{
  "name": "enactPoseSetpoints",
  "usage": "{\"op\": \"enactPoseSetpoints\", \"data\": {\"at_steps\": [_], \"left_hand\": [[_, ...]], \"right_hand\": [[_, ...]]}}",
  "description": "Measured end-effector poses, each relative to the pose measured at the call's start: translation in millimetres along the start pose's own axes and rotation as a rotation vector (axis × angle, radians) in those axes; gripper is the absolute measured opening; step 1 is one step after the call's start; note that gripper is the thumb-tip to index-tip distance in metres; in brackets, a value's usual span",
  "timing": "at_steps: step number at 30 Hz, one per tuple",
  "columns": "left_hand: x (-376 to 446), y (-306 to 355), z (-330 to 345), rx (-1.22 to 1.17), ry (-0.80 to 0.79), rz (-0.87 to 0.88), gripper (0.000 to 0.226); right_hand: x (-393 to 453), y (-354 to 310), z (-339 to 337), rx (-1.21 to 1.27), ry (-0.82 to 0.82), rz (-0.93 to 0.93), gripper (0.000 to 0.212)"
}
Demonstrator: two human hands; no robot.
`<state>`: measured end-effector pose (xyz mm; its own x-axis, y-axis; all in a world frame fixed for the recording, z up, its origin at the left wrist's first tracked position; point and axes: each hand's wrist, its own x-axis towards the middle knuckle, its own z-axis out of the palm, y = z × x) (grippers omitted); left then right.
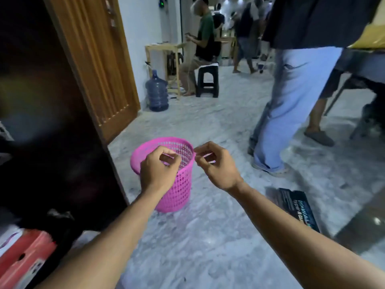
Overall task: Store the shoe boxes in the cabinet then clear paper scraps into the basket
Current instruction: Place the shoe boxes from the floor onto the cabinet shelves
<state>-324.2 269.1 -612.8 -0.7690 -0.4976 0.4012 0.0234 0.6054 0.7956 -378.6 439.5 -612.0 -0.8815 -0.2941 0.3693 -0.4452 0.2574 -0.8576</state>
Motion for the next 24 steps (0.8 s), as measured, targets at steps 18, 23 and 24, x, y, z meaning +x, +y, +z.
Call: {"op": "enactPoseSetpoints", "data": {"at_steps": [18,23,24], "left_hand": [[-204,-64,391,-0.108,-1.049,-0.501,0.033],[-227,-69,453,-0.179,-1.197,-0.504,0.072],[-229,-72,465,-0.204,-1.219,-0.51,0.075]], "right_hand": [[-207,350,-219,-0.265,0.665,1.034,0.011],[-209,409,-221,-0.257,0.559,1.011,0.048],[-210,418,-218,-0.228,0.535,1.008,0.048]]}}
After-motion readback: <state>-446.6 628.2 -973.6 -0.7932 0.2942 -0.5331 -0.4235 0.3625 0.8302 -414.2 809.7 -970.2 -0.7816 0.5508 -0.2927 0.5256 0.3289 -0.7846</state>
